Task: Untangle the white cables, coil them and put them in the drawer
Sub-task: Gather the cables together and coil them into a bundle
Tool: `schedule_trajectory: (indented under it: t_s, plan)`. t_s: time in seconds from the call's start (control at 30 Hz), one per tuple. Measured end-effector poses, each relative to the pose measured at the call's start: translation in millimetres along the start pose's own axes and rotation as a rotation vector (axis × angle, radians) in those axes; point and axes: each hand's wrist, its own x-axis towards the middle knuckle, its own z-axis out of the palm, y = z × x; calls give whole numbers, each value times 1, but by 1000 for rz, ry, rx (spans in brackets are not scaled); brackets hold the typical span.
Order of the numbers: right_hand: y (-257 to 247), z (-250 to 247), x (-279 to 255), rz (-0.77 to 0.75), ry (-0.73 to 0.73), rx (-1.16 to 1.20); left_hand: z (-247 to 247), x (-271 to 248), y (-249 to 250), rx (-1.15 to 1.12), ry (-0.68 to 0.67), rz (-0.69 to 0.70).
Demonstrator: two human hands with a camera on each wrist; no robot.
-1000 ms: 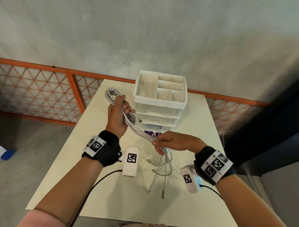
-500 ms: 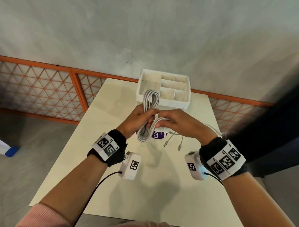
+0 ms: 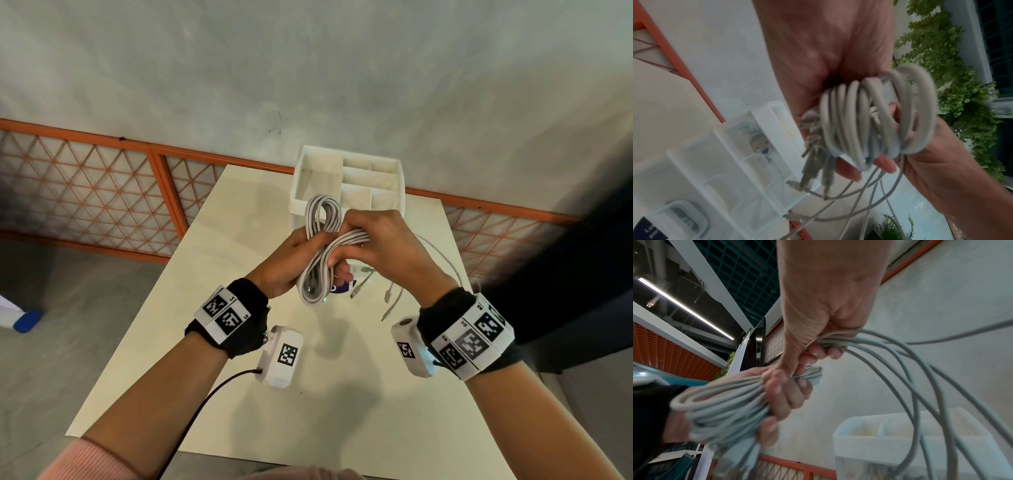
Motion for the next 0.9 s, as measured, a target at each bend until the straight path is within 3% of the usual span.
schedule_trajectory:
  t_s: [0.27, 0.5, 0.6, 0.77, 0.9]
  plan:
    - [-6, -2, -4, 38, 27, -122, -4, -4, -8, -22, -72, -55]
    - [10, -10, -5, 220, -101, 59, -18, -6, -1, 123, -98, -78]
    - [24, -20, -5, 290, -213, 25, -24, -9, -6, 121, -89, -99]
    - [24, -19, -4, 310, -328, 9, -22, -8, -17, 151, -53, -143]
    - [26, -16, -5, 250, -255, 32, -20, -8, -16, 148, -72, -145]
